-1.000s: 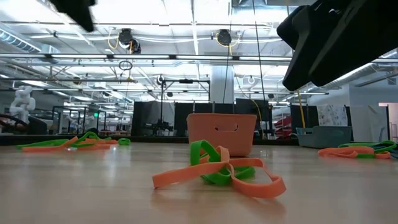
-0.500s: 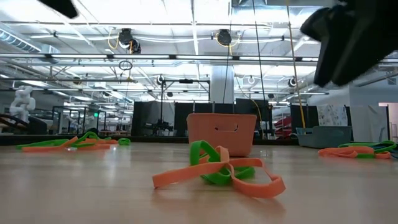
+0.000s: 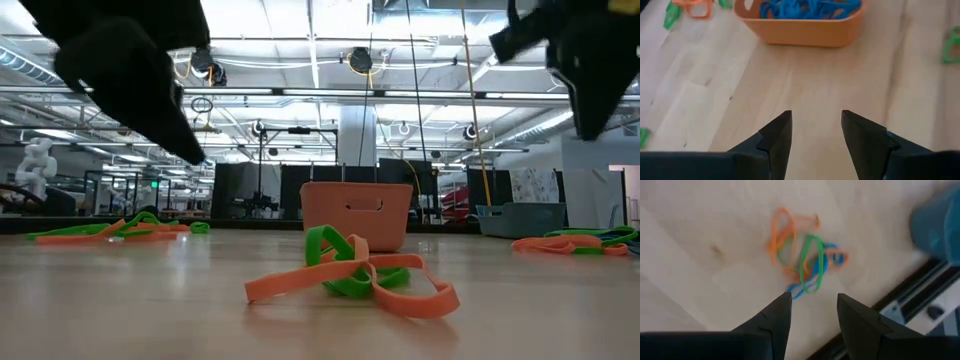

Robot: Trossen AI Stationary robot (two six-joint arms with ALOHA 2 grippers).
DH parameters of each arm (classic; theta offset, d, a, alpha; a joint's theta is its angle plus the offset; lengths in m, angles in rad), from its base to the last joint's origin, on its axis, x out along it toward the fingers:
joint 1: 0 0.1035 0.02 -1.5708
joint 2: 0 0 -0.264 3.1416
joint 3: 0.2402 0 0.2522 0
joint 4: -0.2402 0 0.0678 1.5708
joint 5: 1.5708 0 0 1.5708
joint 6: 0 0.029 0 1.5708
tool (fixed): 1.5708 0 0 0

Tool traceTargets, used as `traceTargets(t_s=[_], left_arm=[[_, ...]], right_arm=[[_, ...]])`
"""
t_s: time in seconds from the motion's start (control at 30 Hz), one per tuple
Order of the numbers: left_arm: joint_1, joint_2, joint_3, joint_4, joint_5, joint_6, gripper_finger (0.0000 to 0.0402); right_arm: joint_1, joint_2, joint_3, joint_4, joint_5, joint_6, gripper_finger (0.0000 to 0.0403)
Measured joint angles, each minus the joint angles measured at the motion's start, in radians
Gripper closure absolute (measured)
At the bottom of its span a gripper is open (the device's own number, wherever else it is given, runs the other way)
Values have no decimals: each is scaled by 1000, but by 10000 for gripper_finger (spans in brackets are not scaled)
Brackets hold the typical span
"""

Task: Sort rubber bands into baskets
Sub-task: Put the blue rubber band into the orange bin

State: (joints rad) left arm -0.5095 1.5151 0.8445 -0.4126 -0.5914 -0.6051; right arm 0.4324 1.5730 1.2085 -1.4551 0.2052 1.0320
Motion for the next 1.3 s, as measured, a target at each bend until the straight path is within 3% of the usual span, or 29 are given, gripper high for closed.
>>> traceTargets(t_s=[0.13, 0.27, 0.37, 0.53, 0.63, 0.83, 1.03, 1.2, 1.3], left_arm=[[43, -100, -169, 281, 26, 102, 222], [68, -207, -313, 620, 127, 216, 222], [73, -270, -361, 834, 195, 357, 222], [110, -342, -363, 999, 204, 615, 222], [171, -373, -363, 1047, 244, 693, 222], [386, -379, -363, 1051, 463, 719, 222], [536, -344, -363, 1088, 705, 664, 222], [563, -343, -363, 1087, 763, 672, 222], [570, -343, -363, 1086, 768, 693, 222]], right_arm=[[-3, 0, -127, 76, -142, -11, 252], [-4, 0, -267, 207, -196, -19, 252], [11, -15, -338, 312, -214, -5, 252], [44, -100, -439, 394, -241, 87, 252], [57, -193, -498, 424, -229, 160, 252], [28, -374, -645, 646, -153, 244, 252], [-7, -409, -727, 678, -156, 299, 252], [-8, -408, -747, 832, -154, 271, 252], [-8, -397, -747, 829, -151, 292, 258]])
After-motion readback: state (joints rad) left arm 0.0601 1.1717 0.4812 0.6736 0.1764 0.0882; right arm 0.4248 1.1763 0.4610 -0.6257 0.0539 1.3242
